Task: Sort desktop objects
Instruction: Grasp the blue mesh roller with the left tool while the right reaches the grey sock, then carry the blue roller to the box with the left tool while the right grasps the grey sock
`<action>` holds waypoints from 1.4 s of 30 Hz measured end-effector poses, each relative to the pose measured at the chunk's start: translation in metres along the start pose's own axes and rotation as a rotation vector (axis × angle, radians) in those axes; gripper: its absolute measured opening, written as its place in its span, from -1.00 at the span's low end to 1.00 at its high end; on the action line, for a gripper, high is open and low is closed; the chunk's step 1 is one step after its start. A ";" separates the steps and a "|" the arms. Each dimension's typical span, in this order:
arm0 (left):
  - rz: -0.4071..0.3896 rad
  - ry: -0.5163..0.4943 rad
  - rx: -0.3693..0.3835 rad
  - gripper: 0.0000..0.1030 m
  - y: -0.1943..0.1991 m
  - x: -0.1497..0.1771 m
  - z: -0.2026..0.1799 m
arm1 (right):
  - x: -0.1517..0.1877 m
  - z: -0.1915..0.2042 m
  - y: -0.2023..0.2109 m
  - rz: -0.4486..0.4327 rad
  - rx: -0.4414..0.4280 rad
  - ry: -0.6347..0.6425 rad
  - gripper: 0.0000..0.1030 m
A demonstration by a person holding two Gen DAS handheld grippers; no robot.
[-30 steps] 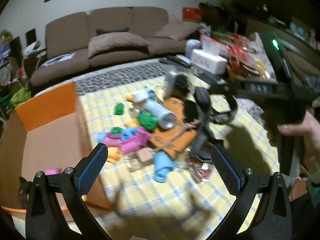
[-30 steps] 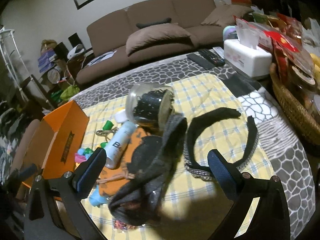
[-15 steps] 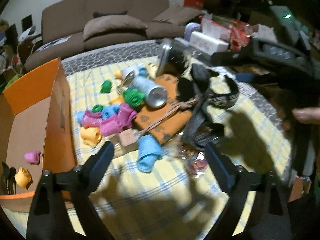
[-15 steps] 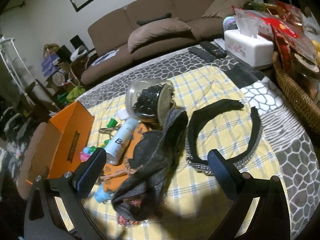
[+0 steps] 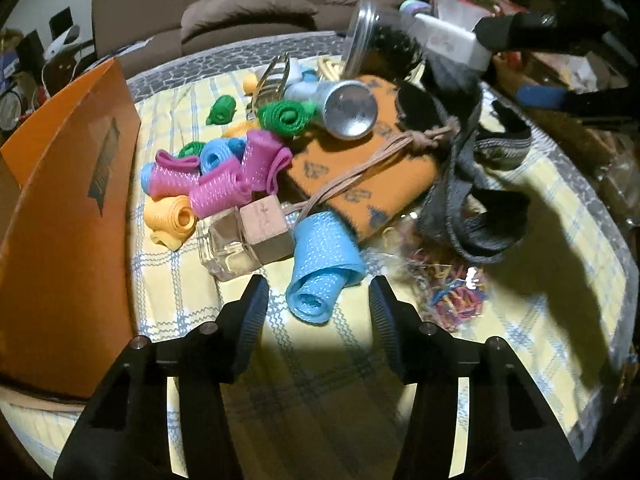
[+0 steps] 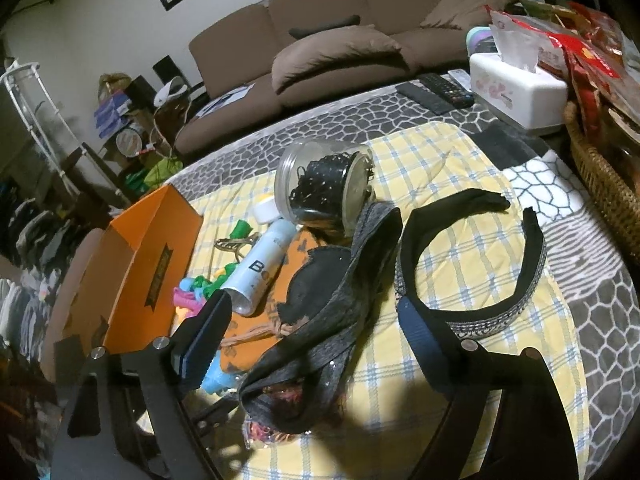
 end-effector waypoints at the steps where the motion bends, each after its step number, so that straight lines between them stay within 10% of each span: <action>1: -0.006 -0.003 -0.003 -0.02 0.000 0.000 -0.001 | 0.000 0.001 0.000 0.002 -0.002 0.002 0.69; 5: -0.012 -0.014 0.026 -0.37 0.001 -0.002 -0.002 | 0.002 0.004 -0.002 0.013 -0.008 0.017 0.69; 23: -0.145 0.093 0.136 -0.38 0.065 -0.039 0.024 | 0.058 0.019 -0.011 0.234 -0.084 0.197 0.70; 32: -0.179 0.145 0.148 -0.37 0.084 -0.047 0.044 | 0.095 0.059 -0.049 0.300 0.054 0.433 0.71; 39: -0.202 0.175 0.159 -0.37 0.095 -0.049 0.058 | 0.085 0.043 -0.043 0.291 0.008 0.319 -0.29; 42: -0.212 0.189 0.155 -0.37 0.100 -0.049 0.069 | 0.080 0.039 -0.034 0.289 -0.063 0.259 -0.36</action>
Point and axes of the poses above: each gripper's, at about its wrist camera, not at the fingertips, and y roughly against the way its jaws point, z to its left, x to its underside, the point moved 3 cm from there along -y, roughly the way its jaws point, and after that the axes turned 2 degrees about -z, right-handed, at the moved point
